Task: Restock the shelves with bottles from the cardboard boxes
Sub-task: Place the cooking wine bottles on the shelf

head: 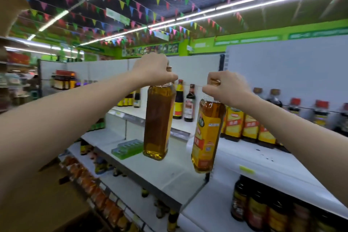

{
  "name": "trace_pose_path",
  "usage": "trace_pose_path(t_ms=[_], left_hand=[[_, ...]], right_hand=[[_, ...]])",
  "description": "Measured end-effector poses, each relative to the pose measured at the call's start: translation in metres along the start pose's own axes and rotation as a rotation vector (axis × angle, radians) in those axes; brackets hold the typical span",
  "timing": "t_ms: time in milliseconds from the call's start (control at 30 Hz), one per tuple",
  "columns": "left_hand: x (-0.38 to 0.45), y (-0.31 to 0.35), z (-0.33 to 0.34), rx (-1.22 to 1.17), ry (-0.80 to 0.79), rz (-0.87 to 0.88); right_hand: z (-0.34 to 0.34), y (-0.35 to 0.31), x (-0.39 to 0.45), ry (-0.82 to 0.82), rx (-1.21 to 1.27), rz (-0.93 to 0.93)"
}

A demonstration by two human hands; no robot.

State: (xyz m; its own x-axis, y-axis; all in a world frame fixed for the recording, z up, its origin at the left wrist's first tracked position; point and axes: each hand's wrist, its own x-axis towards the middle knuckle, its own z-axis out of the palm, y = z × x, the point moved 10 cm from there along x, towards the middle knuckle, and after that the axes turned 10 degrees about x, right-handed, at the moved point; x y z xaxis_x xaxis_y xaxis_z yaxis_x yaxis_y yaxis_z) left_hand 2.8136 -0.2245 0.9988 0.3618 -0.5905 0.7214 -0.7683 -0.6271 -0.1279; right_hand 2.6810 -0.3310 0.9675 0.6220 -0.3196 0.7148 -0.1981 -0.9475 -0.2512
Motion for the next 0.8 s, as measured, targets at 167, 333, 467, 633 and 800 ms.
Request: trace_pose_path(t_ms=[167, 333, 467, 633, 800], left_hand=[[0.038, 0.045, 0.008, -0.127, 0.047, 0.115], [0.059, 0.094, 0.018, -0.253, 0.103, 0.207], [0.075, 0.136, 0.029, -0.318, 0.127, 0.263], [0.094, 0.191, 0.042, -0.394, 0.126, 0.307], [0.105, 0.240, 0.056, -0.439, 0.114, 0.328]], right_hand=[[-0.041, 0.037, -0.002, 0.100, -0.152, 0.114], [-0.079, 0.070, -0.022, 0.227, -0.265, 0.217], [-0.102, 0.099, -0.038, 0.227, -0.331, 0.308], [-0.134, 0.135, -0.050, 0.252, -0.395, 0.349], [-0.158, 0.170, -0.050, 0.264, -0.435, 0.352]])
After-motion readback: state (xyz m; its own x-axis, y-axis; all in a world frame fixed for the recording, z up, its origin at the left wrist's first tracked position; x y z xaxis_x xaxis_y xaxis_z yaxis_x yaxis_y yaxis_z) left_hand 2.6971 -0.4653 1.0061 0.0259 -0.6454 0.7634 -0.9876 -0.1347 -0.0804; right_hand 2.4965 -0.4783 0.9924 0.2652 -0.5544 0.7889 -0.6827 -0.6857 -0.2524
